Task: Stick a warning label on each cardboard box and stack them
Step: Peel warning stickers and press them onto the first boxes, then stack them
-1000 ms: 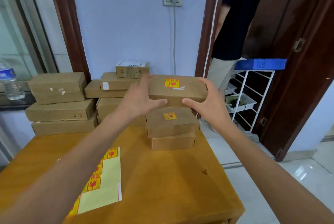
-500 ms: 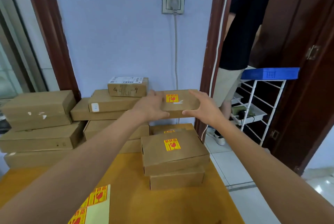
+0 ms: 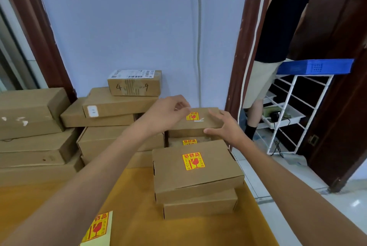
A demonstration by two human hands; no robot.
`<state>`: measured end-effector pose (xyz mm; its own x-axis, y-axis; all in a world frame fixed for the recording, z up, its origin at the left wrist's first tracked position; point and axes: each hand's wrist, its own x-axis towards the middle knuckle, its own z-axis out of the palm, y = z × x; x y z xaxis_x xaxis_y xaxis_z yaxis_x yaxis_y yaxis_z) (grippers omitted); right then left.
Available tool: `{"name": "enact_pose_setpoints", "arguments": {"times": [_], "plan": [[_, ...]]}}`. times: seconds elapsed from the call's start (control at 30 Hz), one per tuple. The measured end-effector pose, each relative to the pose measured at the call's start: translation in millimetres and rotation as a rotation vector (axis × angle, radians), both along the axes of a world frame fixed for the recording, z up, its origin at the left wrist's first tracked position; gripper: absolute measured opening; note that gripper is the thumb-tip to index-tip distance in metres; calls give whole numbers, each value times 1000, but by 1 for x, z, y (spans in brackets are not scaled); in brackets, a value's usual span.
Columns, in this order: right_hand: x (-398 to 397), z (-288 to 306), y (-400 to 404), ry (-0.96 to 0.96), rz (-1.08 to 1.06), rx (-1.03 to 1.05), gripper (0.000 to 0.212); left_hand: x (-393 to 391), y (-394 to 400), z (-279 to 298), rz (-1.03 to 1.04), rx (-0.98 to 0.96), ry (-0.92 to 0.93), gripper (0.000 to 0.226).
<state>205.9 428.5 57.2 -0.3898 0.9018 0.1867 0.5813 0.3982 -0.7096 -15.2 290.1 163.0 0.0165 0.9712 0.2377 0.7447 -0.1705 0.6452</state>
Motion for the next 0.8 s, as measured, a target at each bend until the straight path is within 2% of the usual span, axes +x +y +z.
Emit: {"name": "enact_pose_setpoints", "arguments": {"times": [0.1,0.17,0.23,0.3,0.4,0.53,0.57,0.63,0.73,0.8], "plan": [[1,-7,-1,-49,-15,32,85,-3,-30,-7,38,42,-99,12],[0,-13,-3,-88,-32,32,84,-3,-50,-20,78,68,-95,12],[1,-17,-3,-97,-22,-31,83,-3,-65,-39,92,83,-61,10],[5,-19,-8,-54,80,-145,77,-7,-75,-55,104,53,-69,11],[9,-16,-28,49,163,-274,77,-10,-89,-60,171,-7,-155,46],[25,15,-63,183,-22,-177,75,-8,-126,-62,144,-139,-322,113],[33,25,-77,199,-20,-173,83,-9,-135,-64,131,-197,-318,127],[54,38,-112,170,38,-189,98,-8,-148,-69,133,-278,-221,141],[76,30,-165,70,122,-164,99,1,-153,-78,270,-214,50,135],[75,13,-185,51,143,-135,99,6,-152,-80,342,-130,79,120]]}}
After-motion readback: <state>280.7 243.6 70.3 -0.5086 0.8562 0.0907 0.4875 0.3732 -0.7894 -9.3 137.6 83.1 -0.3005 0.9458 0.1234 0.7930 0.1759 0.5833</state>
